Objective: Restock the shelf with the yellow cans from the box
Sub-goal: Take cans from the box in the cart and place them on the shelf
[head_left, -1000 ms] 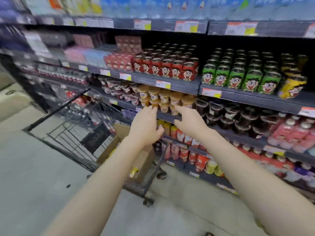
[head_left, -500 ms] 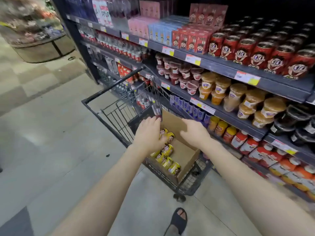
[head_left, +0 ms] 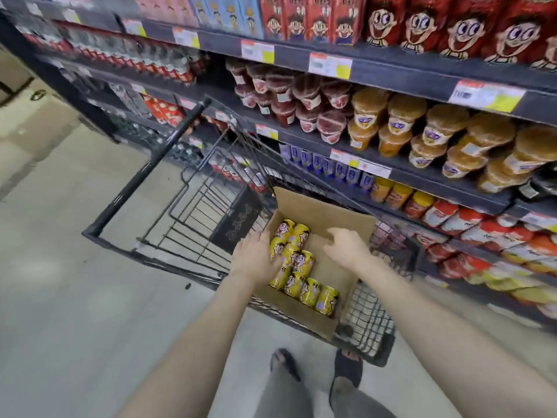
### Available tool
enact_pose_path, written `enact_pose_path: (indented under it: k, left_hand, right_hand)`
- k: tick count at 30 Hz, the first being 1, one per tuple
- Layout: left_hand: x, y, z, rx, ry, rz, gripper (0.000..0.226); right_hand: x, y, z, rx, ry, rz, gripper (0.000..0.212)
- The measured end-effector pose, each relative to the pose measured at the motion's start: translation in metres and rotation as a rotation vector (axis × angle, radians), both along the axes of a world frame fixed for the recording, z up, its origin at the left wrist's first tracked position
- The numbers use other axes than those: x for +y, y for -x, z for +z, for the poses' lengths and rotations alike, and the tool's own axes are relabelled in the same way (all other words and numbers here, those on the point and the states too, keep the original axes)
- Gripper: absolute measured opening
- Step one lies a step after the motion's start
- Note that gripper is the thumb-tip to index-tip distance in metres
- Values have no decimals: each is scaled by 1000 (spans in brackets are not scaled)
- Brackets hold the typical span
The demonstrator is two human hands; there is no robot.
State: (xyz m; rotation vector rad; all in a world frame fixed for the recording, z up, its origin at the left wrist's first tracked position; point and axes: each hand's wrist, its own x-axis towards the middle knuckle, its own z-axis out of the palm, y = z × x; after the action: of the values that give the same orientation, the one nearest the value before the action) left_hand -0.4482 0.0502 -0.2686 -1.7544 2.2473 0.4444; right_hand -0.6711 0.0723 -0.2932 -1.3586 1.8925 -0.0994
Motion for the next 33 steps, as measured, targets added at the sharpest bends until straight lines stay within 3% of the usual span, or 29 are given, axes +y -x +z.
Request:
enact_pose_path:
  k: [7,10,13,19,27,30,33]
  left_hand:
    - [-64,-10,-76,-33,-163,-214,53]
    - [-82,-19,-106,-96,-256,-309,51]
    - [-97,-23,-131,-67,-331,-278,55]
    - [-118,-15,-203,118,-534,42,60]
    - [-117,-4,-329,122,-579,86,55]
    - [-114,4,-353,150,-496,100,71]
    - [-107,13,-372,214,-566,172,88]
  right_hand:
    - [-18,-25,-56,37,-196,-181,43]
    - [-21,-40,-71,35,-308,-291,47]
    - [-26,-55,-86,-2,-334,-392,50]
    - [-40,-72,-149,-110,-387,-530,36]
    - [-62,-73,-288,-115,-418,-723,43]
    - [-68,-76,-326,-126,-441,-718,61]
    - [-73,-85,-350,-176,-417,-873,90]
